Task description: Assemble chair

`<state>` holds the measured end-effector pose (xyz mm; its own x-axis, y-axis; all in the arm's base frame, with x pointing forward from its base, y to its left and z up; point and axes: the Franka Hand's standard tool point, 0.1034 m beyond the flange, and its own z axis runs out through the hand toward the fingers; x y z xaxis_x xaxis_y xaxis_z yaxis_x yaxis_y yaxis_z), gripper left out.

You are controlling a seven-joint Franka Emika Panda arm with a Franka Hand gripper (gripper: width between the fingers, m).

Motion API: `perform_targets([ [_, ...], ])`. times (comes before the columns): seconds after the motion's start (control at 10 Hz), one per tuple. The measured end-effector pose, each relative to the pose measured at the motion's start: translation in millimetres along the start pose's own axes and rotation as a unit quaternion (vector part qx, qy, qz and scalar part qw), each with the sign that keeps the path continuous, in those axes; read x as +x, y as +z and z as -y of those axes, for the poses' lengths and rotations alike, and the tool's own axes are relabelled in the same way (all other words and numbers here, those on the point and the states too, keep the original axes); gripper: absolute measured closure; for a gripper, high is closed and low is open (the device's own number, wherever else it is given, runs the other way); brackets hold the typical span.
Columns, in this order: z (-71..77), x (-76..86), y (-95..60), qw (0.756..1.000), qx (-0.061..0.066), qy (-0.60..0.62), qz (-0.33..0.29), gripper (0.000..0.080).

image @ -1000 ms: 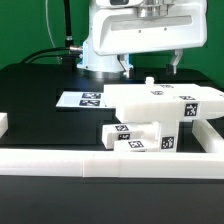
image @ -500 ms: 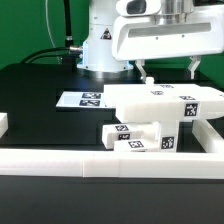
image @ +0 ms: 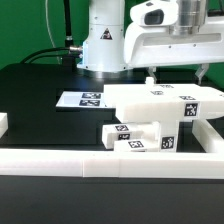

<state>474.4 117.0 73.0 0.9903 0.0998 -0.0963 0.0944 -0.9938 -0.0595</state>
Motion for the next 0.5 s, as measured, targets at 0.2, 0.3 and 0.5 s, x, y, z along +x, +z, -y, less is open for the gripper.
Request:
perform_targets([
  [0.2, 4.6, -0.6, 5.8, 1.000, -0.004, -0.001, -0.006, 0.0150],
  [0.3, 3.3, -0.4, 5.7, 1.000, -0.004, 0.001, -0.007, 0.0150],
  [0.5, 3.8, -3.5, 10.2, 1.000, -0.005, 0.005, -0.015, 0.0150],
])
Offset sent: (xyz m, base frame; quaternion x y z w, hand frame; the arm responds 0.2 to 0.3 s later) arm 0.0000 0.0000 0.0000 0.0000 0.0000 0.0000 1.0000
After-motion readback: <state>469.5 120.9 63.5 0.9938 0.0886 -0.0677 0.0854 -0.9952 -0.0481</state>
